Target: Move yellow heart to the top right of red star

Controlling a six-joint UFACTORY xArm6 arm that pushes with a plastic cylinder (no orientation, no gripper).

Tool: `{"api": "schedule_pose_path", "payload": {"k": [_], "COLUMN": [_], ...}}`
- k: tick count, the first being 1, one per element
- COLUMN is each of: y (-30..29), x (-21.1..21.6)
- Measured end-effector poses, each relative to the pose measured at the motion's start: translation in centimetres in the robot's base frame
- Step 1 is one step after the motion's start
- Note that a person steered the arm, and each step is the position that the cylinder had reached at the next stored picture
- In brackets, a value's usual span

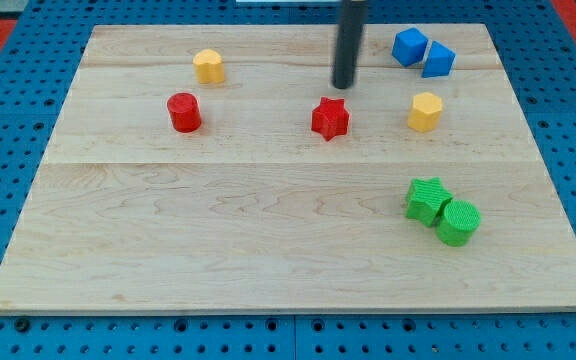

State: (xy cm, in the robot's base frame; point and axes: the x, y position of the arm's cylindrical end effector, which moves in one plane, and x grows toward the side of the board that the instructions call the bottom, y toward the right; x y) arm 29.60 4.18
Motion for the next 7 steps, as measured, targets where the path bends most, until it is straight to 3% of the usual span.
{"api": "schedule_pose_path", "payload": {"k": [1,2,3,4,7], "y": [-3.9,-9.6,-15.4,-16.6,-15.5], "x": [-5.9,-7.7,-6.1,-3.3,3.5]}}
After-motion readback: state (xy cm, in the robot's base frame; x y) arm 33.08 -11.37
